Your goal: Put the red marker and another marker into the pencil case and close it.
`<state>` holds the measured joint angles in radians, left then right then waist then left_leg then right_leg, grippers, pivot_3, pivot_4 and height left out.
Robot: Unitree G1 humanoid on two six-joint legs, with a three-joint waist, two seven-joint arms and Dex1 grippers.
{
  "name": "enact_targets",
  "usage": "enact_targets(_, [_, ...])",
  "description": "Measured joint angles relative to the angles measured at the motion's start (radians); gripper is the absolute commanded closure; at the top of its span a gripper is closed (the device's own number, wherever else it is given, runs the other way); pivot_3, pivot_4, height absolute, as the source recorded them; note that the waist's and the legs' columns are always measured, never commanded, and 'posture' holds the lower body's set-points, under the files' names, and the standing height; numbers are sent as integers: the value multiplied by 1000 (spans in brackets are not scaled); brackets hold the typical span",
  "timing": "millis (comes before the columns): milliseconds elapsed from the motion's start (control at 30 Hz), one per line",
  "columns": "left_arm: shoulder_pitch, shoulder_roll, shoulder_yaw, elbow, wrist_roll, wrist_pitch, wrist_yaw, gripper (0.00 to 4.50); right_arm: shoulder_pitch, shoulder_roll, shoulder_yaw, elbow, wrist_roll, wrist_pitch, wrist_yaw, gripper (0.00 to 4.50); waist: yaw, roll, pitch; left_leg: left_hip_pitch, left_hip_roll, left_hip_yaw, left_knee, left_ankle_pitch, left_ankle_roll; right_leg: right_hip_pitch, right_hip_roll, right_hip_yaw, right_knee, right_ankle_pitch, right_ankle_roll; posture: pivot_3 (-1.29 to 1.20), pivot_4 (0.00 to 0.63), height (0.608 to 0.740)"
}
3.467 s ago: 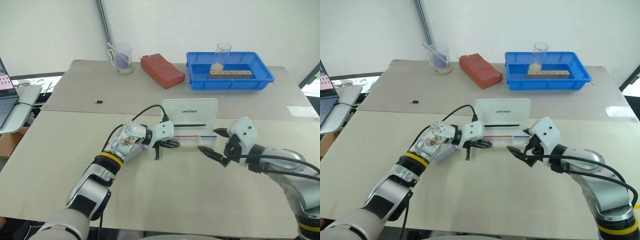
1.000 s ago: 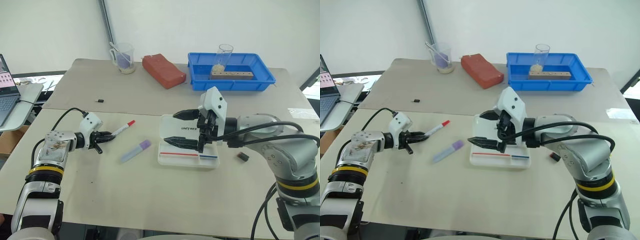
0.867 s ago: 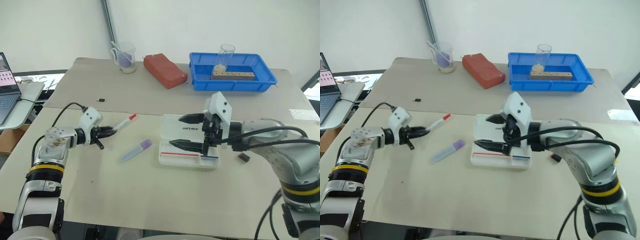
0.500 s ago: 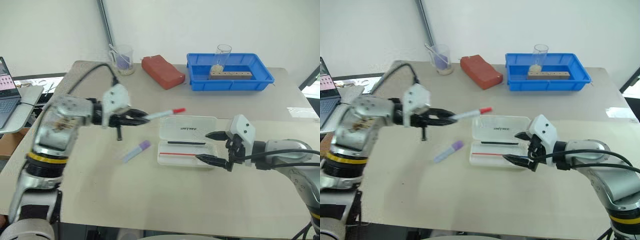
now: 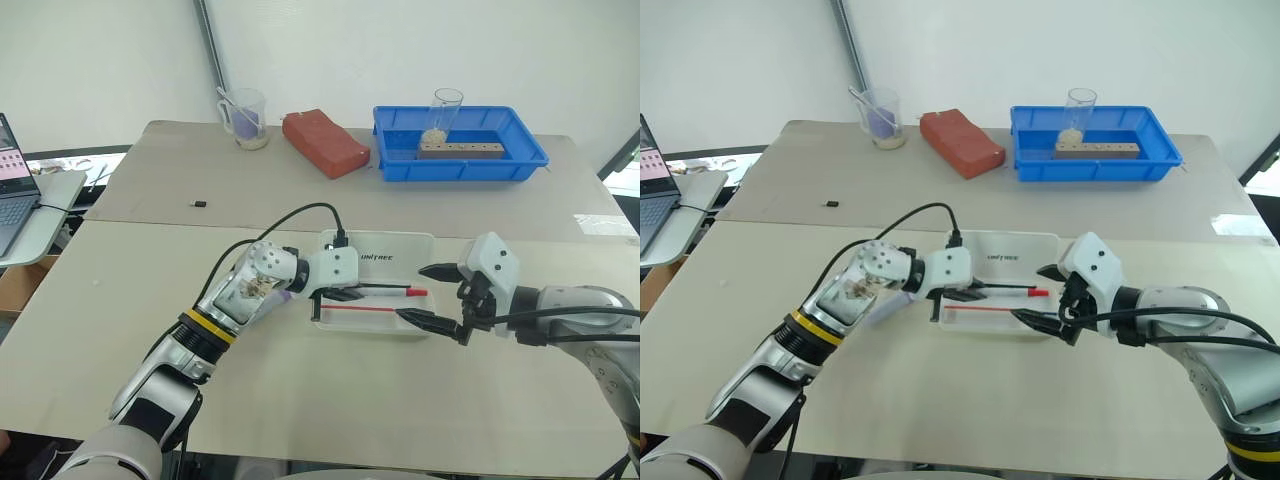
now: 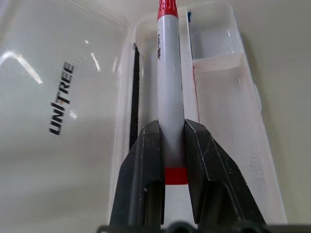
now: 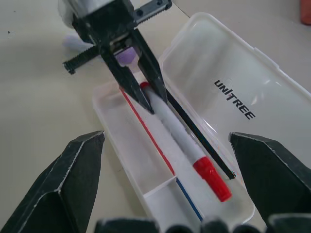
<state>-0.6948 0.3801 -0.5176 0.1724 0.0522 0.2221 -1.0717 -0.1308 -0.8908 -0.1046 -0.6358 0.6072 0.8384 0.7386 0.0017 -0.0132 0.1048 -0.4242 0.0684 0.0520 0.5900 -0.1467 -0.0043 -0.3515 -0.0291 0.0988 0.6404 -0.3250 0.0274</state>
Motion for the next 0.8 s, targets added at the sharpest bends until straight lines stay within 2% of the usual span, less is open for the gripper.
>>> enact_targets(233, [0, 2, -8, 33, 34, -4, 5, 4337, 2, 2, 0, -3, 4, 0, -19, 0, 1, -1, 1, 0, 0, 0, 0, 0, 0, 0, 0, 0, 0, 0, 0, 0, 150, 740])
enact_targets(300, [0, 2, -7, 34, 34, -4, 5, 3288, 2, 2, 0, -3, 4, 0, -19, 0, 1, -1, 1, 0, 0, 0, 0, 0, 0, 0, 0, 0, 0, 0, 0, 0, 150, 740])
enact_targets(533, [0, 5, 40, -14, 3, 41, 0, 83, -1, 1, 8, 0, 2, -1, -6, 0, 0, -1, 1, 0, 0, 0, 0, 0, 0, 0, 0, 0, 0, 0, 0, 0, 150, 740])
enact_targets(700, [-1, 64, 166, -118, -60, 164, 5, 31, -17, 1, 12, 14, 1, -4, 14, 0, -6, 0, 1, 0, 1, 0, 0, 0, 0, 0, 1, 0, 0, 0, 0, 0, 150, 740])
enact_targets(800, [5, 135, 266, -206, -107, 258, 18, 31, -43, 1, 25, 19, 0, -5, 29, 0, -12, 1, 0, 1, 1, -1, -1, 0, 0, 0, 1, 0, 0, 0, 0, 0, 150, 740])
